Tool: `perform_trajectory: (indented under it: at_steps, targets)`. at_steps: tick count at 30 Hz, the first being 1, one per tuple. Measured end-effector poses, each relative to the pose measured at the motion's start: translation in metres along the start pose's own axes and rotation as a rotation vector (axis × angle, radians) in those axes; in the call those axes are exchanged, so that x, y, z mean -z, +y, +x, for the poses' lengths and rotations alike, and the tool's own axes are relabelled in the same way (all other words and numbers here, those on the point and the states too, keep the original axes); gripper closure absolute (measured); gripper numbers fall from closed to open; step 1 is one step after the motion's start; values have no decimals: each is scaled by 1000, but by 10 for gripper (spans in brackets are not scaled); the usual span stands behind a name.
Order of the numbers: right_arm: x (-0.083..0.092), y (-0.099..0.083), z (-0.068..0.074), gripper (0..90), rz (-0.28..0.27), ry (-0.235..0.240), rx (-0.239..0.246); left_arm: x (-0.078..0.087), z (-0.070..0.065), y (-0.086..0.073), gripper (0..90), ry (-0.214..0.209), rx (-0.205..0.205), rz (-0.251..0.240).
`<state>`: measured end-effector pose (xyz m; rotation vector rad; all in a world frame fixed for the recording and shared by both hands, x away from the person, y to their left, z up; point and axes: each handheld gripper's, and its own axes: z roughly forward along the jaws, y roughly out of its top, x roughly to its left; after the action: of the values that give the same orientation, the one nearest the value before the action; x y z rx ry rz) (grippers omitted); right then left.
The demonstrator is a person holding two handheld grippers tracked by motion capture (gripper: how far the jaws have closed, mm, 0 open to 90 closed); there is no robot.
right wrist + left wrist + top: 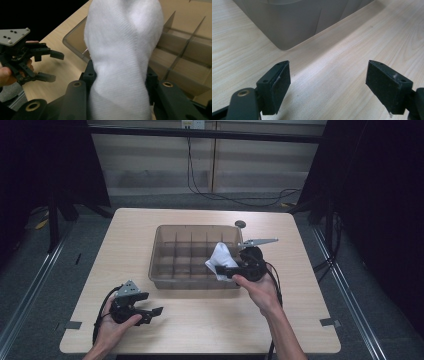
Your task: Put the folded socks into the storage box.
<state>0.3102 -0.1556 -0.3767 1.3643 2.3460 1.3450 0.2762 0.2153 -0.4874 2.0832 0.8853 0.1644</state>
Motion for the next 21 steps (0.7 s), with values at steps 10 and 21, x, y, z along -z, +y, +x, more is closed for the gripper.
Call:
perform_trajectory:
  at_steps: [10, 21]
  targets:
    - [-7, 14, -15, 595, 18, -42, -40, 1, -2, 1, 199, 0, -12, -1]
    - [-21, 17, -39, 595, 96, -149, -79, 0, -3, 1, 201, 0, -15, 2]
